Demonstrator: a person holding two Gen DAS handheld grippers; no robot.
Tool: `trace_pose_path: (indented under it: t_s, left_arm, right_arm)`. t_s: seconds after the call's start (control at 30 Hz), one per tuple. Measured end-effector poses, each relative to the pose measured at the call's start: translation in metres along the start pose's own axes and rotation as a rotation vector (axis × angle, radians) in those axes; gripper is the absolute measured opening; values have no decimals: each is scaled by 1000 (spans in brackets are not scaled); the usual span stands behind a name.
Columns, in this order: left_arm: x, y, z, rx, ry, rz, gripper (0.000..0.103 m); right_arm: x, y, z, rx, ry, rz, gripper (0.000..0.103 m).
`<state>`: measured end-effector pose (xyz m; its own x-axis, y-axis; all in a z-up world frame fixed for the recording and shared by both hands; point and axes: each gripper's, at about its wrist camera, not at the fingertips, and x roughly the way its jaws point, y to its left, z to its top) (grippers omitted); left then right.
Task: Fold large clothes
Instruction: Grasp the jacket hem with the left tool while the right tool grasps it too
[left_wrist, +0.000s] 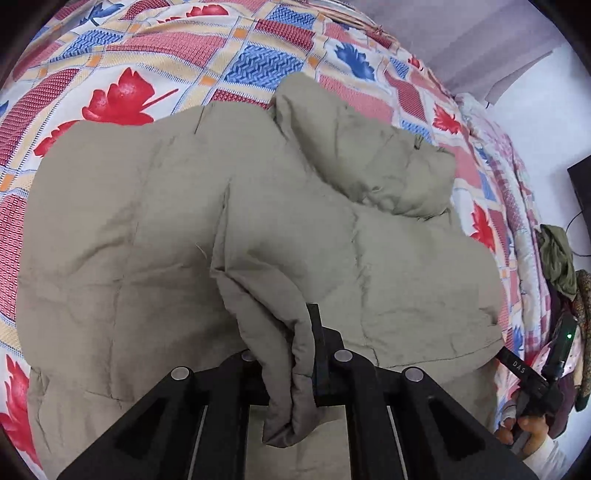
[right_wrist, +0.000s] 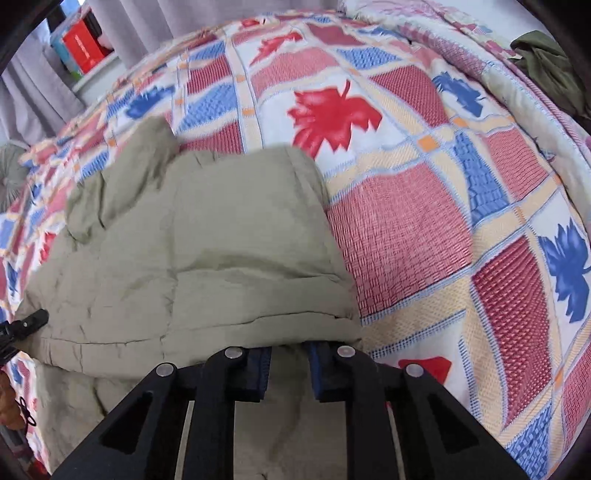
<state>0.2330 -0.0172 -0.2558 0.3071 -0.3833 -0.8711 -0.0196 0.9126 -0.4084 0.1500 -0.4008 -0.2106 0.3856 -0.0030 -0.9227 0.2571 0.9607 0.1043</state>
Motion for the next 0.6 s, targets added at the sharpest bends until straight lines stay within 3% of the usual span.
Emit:
trace_pose_path:
  t_s: [0.13, 0.37, 0.47, 0.53, 0.6]
  left_arm:
    - [7, 9, -1, -17, -9, 12, 13]
    - [-21, 19, 7, 46, -29, 160, 16]
    - [-45, 28, 6, 64, -79, 266, 16]
    - [-59, 36, 4, 40, -90, 245, 16]
    - [-70, 38, 3, 32, -93, 226, 16]
  right_arm:
    - [20, -3, -10, 0, 30, -3, 17]
    - [15, -4, -9, 37, 48, 12, 18]
    - [-1, -3, -13, 31, 92, 46, 23]
    - [-15, -7, -22, 29, 117, 73, 39]
    - [-30, -13, -33, 37, 142, 113, 41]
